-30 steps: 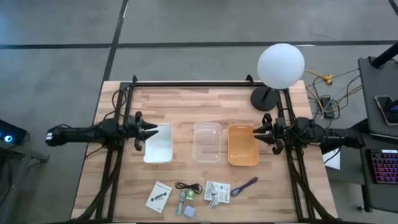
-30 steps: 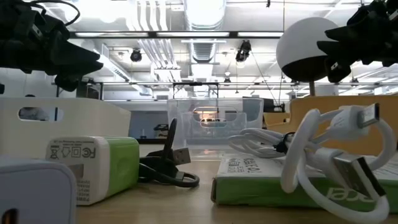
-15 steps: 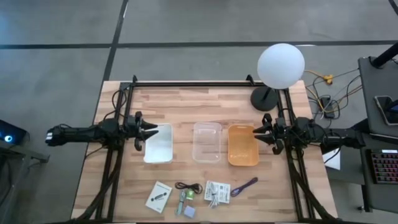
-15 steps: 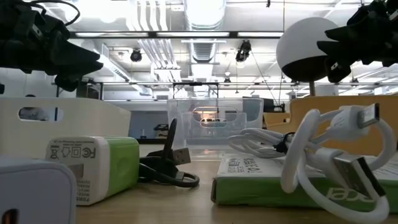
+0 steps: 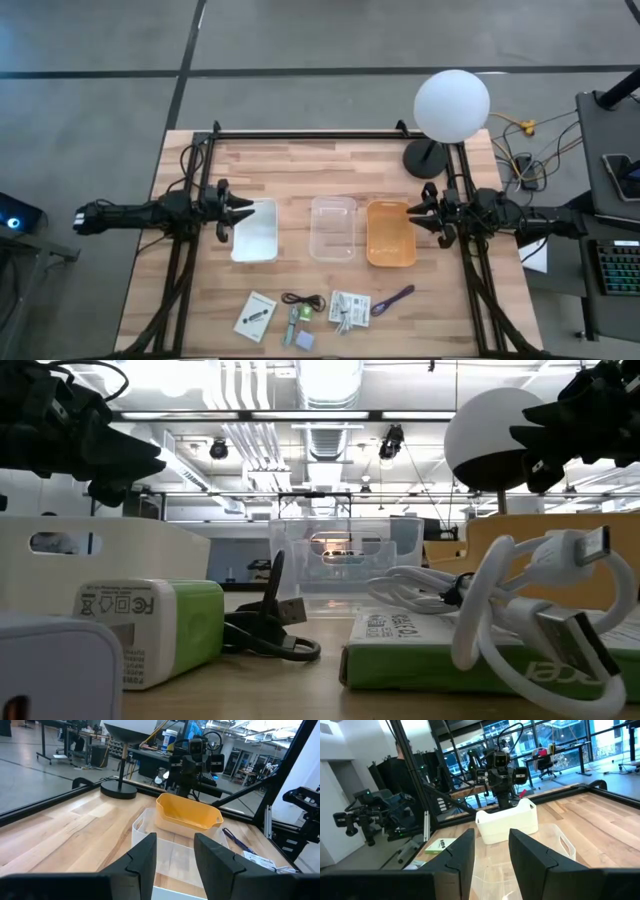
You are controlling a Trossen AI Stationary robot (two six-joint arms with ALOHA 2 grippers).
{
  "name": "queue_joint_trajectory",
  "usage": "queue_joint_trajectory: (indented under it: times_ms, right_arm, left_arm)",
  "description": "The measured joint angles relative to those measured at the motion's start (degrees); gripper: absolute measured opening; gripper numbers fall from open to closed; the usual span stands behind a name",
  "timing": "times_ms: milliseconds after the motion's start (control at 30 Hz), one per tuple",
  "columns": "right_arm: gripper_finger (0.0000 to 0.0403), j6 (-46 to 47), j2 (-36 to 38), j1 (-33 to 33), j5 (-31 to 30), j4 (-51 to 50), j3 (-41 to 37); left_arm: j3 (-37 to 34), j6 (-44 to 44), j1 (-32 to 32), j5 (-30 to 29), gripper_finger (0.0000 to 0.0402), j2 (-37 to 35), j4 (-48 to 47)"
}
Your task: Pick and place items into bin
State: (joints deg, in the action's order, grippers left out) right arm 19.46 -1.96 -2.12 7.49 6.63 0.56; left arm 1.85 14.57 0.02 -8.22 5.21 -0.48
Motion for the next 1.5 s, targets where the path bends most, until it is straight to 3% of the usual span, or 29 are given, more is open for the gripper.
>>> queue_joint_trajectory:
  times_ms: [367, 467, 600, 667, 800, 867, 967, 1033, 1100, 1167, 1267, 1333, 1433, 1500]
  right_arm:
    - [0.0109, 0.9, 0.0, 0.0, -0.9, 0.9, 0.0]
    - [0.0109, 7.4, 0.0, 0.0, -2.1, 4.6, 0.0]
    - [0.0109, 9.0, 0.0, 0.0, -2.8, 11.8, 0.0]
    - [0.0109, 16.4, 0.0, 0.0, -3.0, 17.2, 0.0]
    - [0.0109, 30.6, -0.8, 0.1, -3.1, 24.1, 0.0]
    - [0.0109, 33.0, -1.8, 0.1, -6.5, 27.6, 0.0]
    - [0.0109, 37.0, -3.2, 0.1, -16.5, 34.1, 0.0]
    - [0.0109, 35.4, -4.9, 0.1, -19.0, 36.2, 0.0]
    - [0.0109, 34.3, -7.7, 0.1, -20.1, 35.9, 1.0]
    - [0.0109, 34.4, -11.9, 0.1, -17.6, 35.8, 2.7]
    - [0.0109, 38.3, -19.7, 0.0, -17.2, 31.2, 7.3]
    - [0.0109, 39.7, -25.7, 0.2, -18.0, 23.0, 13.2]
    - [0.0109, 38.2, -36.5, 2.3, -15.0, 5.7, 25.7]
    - [0.0109, 37.1, -44.3, 4.7, -11.5, -11.6, 35.4]
  left_arm:
    - [0.0, 0.0, 0.0, 0.0, 0.0115, 0.0, 0.0]
    - [0.0, 0.0, 0.0, 0.0, 0.0115, 0.0, 0.0]
    - [0.0, 0.0, 0.0, 0.0, 0.0115, 0.0, 0.0]
    - [0.0, 0.0, 0.0, -0.1, 0.0115, 0.0, 0.0]
    - [0.0, 0.8, 0.0, -6.5, 0.0115, 0.0, 1.9]
    - [0.0, 8.8, 0.0, -6.2, 0.0115, 0.1, 7.4]
    - [0.0, 28.7, 0.0, -5.8, 0.0115, 0.0, 18.1]
    - [0.0, 39.7, 0.0, -7.0, 0.0115, 0.0, 25.0]
    - [0.0, 44.8, 0.0, -8.0, 0.0115, 0.0, 30.2]
    - [0.0, 42.4, -0.1, -10.5, 0.0115, 0.0, 33.7]
    - [0.0, 30.1, 0.0, -11.6, 0.0115, 0.3, 34.3]
    - [0.0, 33.7, 0.0, -11.3, 0.0115, 0.4, 34.7]
    - [0.0, 32.2, 0.0, -5.0, 0.0115, 1.1, 37.1]
    - [0.1, 29.3, -0.1, 1.6, 0.0115, 1.5, 37.7]
